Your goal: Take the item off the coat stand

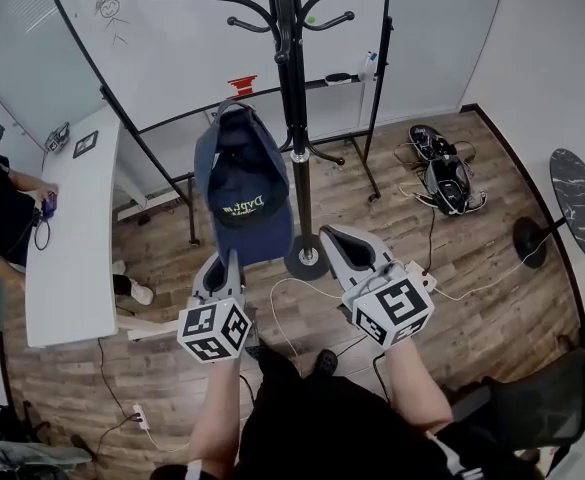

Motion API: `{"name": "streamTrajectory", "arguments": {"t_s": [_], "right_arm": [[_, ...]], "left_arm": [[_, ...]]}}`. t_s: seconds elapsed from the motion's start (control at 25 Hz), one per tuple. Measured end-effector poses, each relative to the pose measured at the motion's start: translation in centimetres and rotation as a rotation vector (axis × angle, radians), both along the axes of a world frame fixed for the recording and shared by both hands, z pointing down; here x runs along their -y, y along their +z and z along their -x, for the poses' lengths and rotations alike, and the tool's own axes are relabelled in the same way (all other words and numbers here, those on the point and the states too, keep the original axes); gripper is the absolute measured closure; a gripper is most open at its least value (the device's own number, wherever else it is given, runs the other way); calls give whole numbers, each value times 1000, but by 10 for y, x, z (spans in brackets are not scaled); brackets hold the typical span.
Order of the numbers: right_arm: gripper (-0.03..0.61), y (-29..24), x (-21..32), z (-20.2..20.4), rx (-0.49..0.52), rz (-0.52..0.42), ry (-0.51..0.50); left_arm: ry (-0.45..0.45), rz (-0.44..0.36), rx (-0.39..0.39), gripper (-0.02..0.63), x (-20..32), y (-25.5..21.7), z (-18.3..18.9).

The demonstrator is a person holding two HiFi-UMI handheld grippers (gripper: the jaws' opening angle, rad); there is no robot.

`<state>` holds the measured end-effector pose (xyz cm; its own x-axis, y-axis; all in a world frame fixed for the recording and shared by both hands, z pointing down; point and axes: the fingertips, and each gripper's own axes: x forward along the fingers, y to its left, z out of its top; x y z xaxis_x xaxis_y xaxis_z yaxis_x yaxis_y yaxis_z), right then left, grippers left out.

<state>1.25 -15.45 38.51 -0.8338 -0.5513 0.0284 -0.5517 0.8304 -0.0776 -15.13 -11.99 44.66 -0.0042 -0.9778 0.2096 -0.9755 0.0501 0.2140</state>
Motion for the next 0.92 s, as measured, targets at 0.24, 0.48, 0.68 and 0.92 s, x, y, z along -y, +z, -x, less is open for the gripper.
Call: {"name": "streamTrajectory", "arguments": {"t_s": [0.24, 0.48, 0.68, 0.92], "right_arm": [[548, 1, -2, 7, 2, 12, 0], [548, 4, -3, 13, -1, 15, -2], [548, 1, -2, 15, 1, 13, -5], [548, 3, -1, 15, -6, 19, 6]], "left_arm": [[-7, 3, 9, 583, -2, -2, 9], [-13, 11, 8, 583, -4, -1, 16], [-16, 12, 8, 583, -3, 0, 17], [-22, 22, 7, 583, -3, 2, 20]]}}
